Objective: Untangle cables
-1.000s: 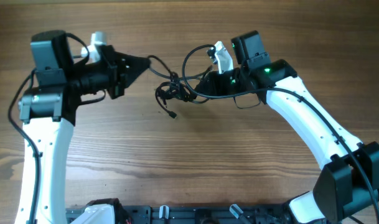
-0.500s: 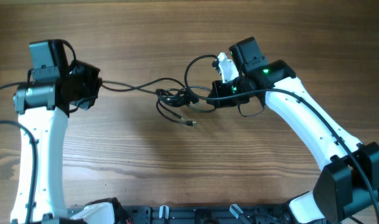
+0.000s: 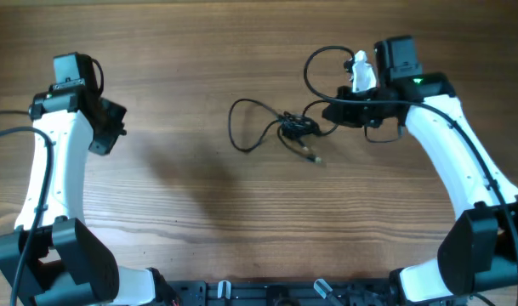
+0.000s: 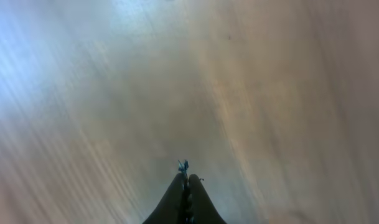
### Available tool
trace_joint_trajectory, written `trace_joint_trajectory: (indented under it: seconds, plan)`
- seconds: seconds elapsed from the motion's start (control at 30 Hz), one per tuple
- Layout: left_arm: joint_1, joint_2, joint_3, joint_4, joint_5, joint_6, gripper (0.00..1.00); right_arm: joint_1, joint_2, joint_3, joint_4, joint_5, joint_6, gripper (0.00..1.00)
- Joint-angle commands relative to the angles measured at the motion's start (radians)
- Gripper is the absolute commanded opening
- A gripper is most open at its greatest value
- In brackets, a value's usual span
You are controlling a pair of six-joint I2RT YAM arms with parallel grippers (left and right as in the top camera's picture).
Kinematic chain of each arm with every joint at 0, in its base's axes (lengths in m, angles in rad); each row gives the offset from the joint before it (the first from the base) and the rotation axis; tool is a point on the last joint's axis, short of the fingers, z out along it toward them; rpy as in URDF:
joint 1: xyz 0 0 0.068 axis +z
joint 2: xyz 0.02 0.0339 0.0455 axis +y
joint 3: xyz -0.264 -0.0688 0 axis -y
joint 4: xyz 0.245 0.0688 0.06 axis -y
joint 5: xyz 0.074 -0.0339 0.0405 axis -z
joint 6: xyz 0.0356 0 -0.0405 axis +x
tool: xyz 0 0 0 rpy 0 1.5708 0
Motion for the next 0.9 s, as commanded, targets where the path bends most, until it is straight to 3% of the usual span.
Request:
trace_joint_trajectory:
  seconds: [0.0, 0.1, 0.2, 0.3, 0.43, 0.47, 0.63, 0.87]
  plan:
    - [-0.038, 0.004, 0.018, 0.089, 0.449, 0.347, 0.04, 0.053, -0.031, 0.001, 0.007, -0.097, -0.064, 0.04]
    - [-0.120, 0.004, 0.018, 0.149, 0.635, 0.386, 0.07, 0.091, -0.031, 0.001, 0.009, -0.080, -0.033, 0.04]
    - [-0.206, 0.004, 0.018, 0.158, 0.657, 0.307, 0.24, 0.096, -0.031, 0.001, 0.009, -0.050, 0.006, 0.04]
    - [-0.307, 0.005, 0.018, 0.180, 0.655, 0.261, 0.50, 0.091, -0.031, 0.001, 0.010, -0.044, 0.009, 0.04]
    - [-0.424, 0.013, 0.018, 0.226, 0.582, 0.066, 0.65, 0.091, -0.031, 0.001, 0.008, -0.014, 0.034, 0.04]
    - [-0.464, 0.021, 0.018, 0.245, 0.555, -0.039, 0.71, 0.091, -0.031, 0.001, 0.007, -0.008, 0.034, 0.04]
    - [-0.571, 0.074, 0.018, 0.291, 0.542, -0.268, 0.70, 0.092, -0.031, 0.001, 0.007, -0.002, 0.032, 0.04]
    - [-0.604, 0.148, 0.018, 0.355, 0.530, -0.307, 0.56, 0.092, -0.031, 0.001, -0.010, -0.002, 0.031, 0.04]
